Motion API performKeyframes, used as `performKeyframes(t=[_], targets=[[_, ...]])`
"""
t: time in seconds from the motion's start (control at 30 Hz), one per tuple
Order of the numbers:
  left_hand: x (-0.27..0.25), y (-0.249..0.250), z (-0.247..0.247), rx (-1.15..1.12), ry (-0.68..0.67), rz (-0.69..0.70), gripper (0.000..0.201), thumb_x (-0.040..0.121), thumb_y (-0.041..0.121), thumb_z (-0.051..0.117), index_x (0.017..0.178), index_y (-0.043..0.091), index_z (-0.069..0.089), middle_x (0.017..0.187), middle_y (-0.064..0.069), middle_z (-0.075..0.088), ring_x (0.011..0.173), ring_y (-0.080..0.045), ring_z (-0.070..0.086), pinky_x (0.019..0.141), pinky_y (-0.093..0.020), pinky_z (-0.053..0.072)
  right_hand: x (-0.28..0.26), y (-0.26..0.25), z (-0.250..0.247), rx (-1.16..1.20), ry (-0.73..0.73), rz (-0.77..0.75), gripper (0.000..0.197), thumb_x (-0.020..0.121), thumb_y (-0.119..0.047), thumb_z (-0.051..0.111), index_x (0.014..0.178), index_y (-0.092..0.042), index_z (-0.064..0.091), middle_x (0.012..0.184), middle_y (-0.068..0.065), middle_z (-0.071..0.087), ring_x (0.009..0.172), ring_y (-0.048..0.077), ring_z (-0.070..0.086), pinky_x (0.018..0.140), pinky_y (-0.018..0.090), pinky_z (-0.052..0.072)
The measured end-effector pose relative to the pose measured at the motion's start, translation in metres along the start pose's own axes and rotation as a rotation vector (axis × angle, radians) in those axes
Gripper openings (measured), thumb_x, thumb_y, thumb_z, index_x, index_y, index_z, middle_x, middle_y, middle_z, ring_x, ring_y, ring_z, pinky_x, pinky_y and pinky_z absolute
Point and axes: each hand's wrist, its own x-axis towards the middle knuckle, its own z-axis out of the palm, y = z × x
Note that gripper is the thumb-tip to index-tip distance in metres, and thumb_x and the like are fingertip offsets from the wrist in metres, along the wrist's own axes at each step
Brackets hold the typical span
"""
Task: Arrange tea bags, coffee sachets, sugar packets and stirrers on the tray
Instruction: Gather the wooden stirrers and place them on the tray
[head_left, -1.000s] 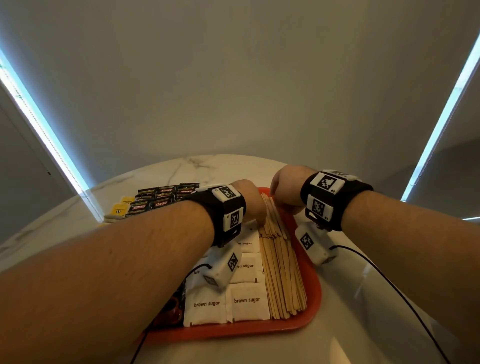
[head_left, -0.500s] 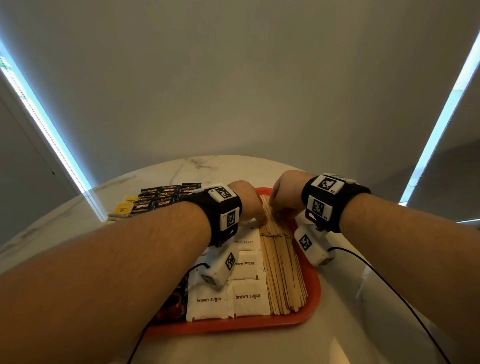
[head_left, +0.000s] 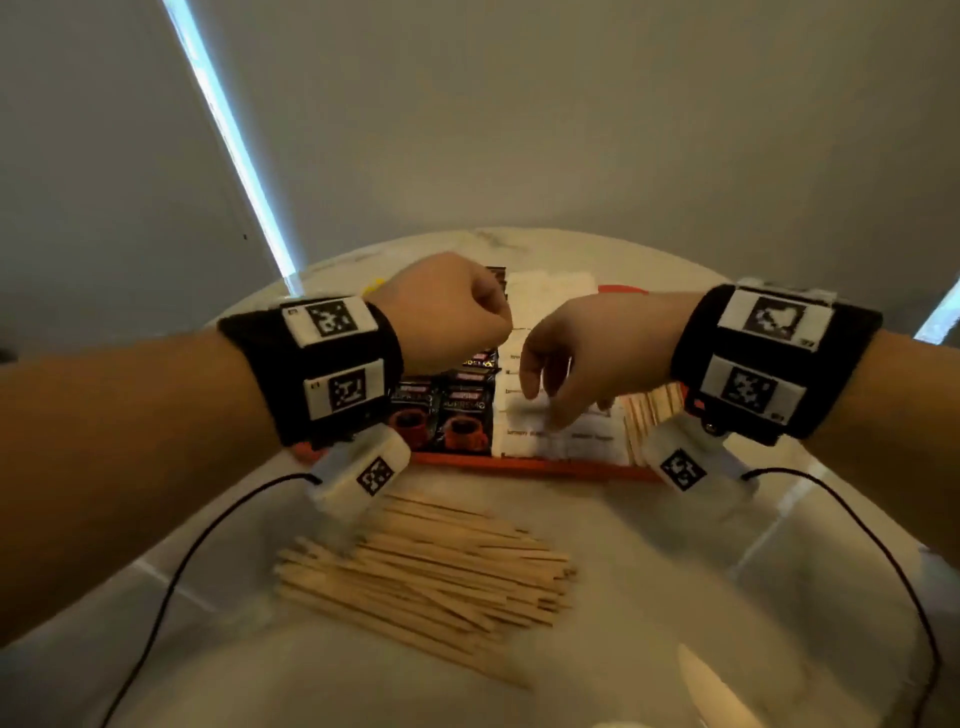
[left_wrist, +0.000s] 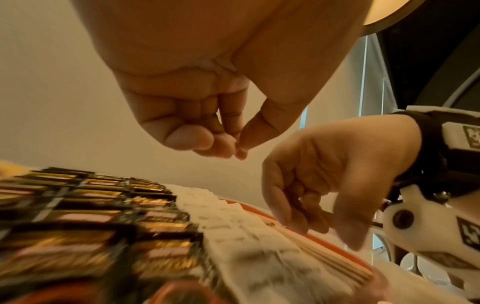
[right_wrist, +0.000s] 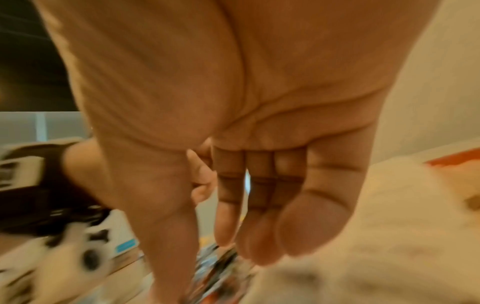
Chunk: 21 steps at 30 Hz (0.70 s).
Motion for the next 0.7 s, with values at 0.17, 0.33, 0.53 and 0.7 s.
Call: performKeyframes(t=[0.17,0.33,0.53,0.7], targets=[[-0.07,-0.042,-0.018,0.112,-0.146,-0.028,0.009,0.087,0.024,0.073,0.086,0.033,0.075,0.076,0.015,0.068,0.065,0.005,0.061,0.06,-0.017,0.042,-0.026,-0.062,0.045,-0.181,-0.127,-0.198,0.078,0.068,-0.071,0.079,0.135,-0.039,0.054,0.118,-0.018,0.063,0.101,0.005,0.06,0.086,0.025,0.051],[-0.117,-0.077,-0.027,0.258,-0.301,-0.074,0.03,0.077,0.041,0.083,0.102,0.041,0.066,0.097,0.018,0.065,0.087,0.0,0.061,0.076,-0.022,0.05,-0.021,-0.092,0.085,-0.411,-0.13,-0.168,0.115,0.05,-0.087,0.075,0.145,-0.034,0.039,0.124,-0.008,0.051,0.11,0.015,0.052,0.095,0.038,0.053],[-0.144,-0.1,-0.016,0.411,-0.462,-0.078,0.091,0.062,0.056,0.09,0.141,0.042,0.046,0.131,0.018,0.051,0.107,-0.005,0.054,0.089,-0.024,0.054,-0.007,-0.108,0.096,-0.334,-0.084,-0.128,0.084,0.062,-0.067,0.085,0.131,-0.032,0.051,0.116,-0.008,0.056,0.1,0.013,0.056,0.09,0.036,0.056],[-0.141,-0.105,-0.01,0.359,-0.421,-0.134,0.086,0.07,0.048,0.089,0.144,0.036,0.046,0.125,0.013,0.054,0.105,-0.009,0.056,0.093,-0.032,0.057,0.0,-0.114,0.095,-0.238,-0.082,-0.103,0.065,0.081,-0.053,0.079,0.135,-0.029,0.052,0.117,-0.007,0.058,0.101,0.012,0.057,0.092,0.033,0.055]])
